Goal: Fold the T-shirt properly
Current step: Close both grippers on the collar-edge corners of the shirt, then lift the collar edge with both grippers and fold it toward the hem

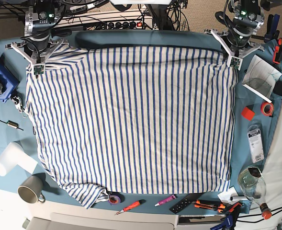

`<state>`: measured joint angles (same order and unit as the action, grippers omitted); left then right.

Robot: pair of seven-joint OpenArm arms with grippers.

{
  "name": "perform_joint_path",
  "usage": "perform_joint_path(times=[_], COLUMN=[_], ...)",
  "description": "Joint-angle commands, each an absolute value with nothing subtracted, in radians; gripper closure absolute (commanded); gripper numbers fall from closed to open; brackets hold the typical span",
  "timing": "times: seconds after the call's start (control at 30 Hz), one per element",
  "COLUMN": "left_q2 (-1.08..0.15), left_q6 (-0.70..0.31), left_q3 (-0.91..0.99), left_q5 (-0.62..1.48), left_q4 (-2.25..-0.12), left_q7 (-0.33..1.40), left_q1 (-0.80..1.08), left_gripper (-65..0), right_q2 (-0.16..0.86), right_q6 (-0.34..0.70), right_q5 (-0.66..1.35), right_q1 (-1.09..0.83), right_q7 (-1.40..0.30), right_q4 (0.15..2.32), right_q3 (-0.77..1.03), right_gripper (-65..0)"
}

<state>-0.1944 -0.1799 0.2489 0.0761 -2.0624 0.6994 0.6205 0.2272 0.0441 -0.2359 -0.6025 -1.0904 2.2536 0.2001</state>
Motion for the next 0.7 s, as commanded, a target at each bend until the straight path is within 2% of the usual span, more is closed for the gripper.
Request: perform_joint_path(times=[0.0,0.2,0.37,0.53,0.67], left_q2=[-0.2,-0.2,-0.2,-0.2,-0.2], left_q6=[-0.176,-0.176,-0.177,-0.185,-0.196], left_q3=[0.252,0.263,0.344,0.44,0.448], left_q5=[0.078,0.078,0.091,0.209,0.276], left_q4=[-2.085,-2.15,-2.238,-2.302,-2.302], left_q7=[0.691,0.781,0.796,0.792,0.785], left_q1=[0.612,0.584,0.625,0.677,0.682], left_gripper=[0.0,0.0,0.0,0.0,0.0], right_q2=[0.236,0.236,0.236,0.235,0.235], right_q6=[0.032,0.025,0.002,-0.032,-0.031], right_q5=[-0.255,-0.255,-0.255,-0.2,-0.173], right_q1=[-0.591,-0.542,-0.532,-0.511,-0.461], right_q7=[-1.062,-1.027,-1.002,-0.984,-0.97], right_q4=[2.271,2.271,2.271,2.271,2.271], right_q3=[0.205,0.205,0.205,0.205,0.205], right_gripper=[0.0,0.0,0.0,0.0,0.0])
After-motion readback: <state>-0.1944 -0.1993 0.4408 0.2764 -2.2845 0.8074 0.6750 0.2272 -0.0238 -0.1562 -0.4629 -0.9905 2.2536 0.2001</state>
